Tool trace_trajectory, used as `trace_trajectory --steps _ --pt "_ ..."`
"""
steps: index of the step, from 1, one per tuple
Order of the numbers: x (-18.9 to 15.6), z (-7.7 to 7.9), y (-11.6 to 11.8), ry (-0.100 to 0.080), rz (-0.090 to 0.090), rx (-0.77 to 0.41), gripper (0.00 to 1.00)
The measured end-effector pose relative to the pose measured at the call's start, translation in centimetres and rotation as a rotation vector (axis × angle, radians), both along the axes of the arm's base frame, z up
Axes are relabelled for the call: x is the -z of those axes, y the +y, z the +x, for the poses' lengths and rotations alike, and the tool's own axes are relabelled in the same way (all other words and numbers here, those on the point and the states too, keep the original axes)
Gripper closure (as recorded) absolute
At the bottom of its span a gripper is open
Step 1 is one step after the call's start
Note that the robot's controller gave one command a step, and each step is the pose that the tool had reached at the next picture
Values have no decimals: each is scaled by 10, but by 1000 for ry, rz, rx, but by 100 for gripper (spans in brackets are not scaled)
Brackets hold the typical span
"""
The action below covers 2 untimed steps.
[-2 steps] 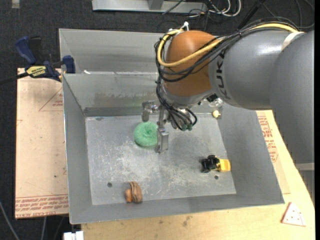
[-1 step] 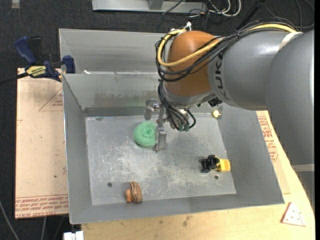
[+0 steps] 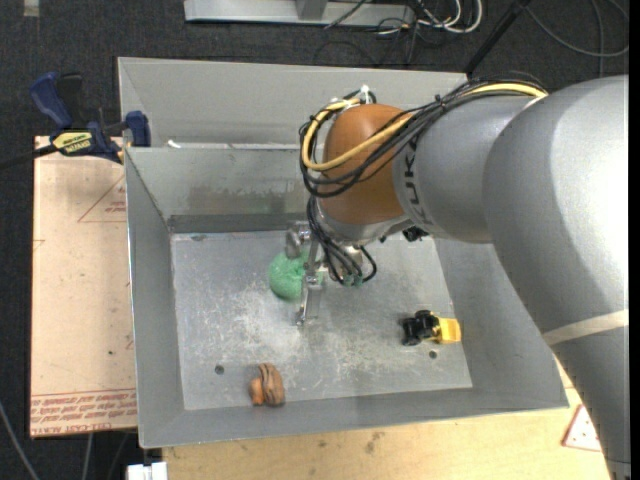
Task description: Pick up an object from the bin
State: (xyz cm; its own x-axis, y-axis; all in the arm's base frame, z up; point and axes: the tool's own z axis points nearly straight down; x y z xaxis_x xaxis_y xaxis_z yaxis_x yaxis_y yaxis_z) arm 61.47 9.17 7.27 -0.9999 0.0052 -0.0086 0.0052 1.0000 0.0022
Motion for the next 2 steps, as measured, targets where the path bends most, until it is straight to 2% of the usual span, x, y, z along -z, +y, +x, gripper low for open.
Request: trace_trajectory --steps 1,2 --pt "-1 7 3 -6 2 71 100" --pt "-1 7 3 -6 2 72 100"
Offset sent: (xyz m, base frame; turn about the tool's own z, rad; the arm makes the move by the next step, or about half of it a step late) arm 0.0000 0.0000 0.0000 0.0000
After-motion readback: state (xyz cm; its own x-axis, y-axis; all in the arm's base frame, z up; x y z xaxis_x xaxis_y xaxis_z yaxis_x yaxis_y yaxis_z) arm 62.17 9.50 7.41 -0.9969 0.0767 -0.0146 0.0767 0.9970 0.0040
